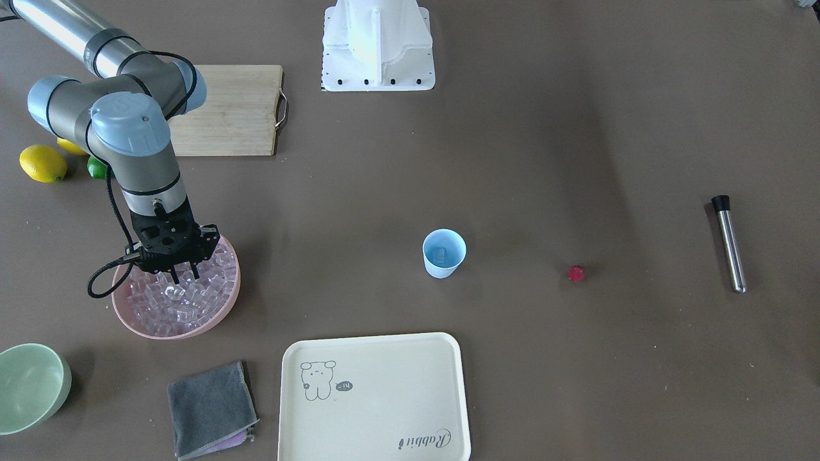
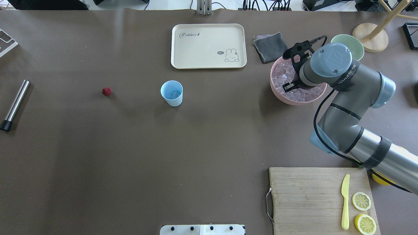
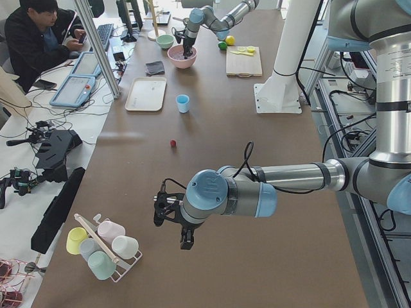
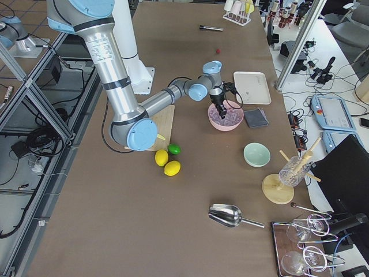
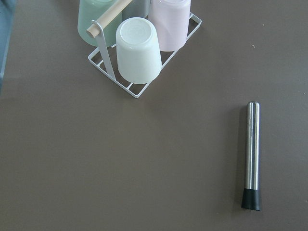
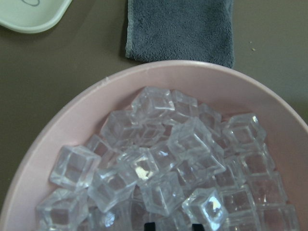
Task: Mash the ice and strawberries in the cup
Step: 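Lower the right gripper into the ice and grasp an ice cube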
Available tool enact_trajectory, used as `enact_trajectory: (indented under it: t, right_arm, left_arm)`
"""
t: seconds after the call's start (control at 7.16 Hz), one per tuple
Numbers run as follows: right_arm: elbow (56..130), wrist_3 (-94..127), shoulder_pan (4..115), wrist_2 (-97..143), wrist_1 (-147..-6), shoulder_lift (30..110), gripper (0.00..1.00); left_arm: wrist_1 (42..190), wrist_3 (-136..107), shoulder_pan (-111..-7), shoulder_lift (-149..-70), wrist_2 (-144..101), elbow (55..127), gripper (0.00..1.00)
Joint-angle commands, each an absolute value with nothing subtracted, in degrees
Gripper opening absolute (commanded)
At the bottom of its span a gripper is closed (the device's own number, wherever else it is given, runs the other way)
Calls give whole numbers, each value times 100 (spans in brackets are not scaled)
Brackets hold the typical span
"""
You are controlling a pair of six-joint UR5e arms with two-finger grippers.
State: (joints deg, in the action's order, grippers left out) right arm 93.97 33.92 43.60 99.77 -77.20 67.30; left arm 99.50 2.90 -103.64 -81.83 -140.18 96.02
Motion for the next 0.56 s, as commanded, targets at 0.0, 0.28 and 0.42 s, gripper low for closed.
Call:
enact_trajectory:
  t: [0.0,0.28,0.42]
  right_arm:
    - [9430,3393,4412,10019,-7734,6689,0]
    - [9806,3401,4718,10396,-8371,6400,0]
    - [9991,3410,4728,10415,-8820,6259,0]
  left_arm:
    - [9949,290,-10380,-8183,-14019,9624,99]
    - [9949,290,-10380,-8183,-14019,9624,99]
    - [9949,290,-10380,-8183,-14019,9624,99]
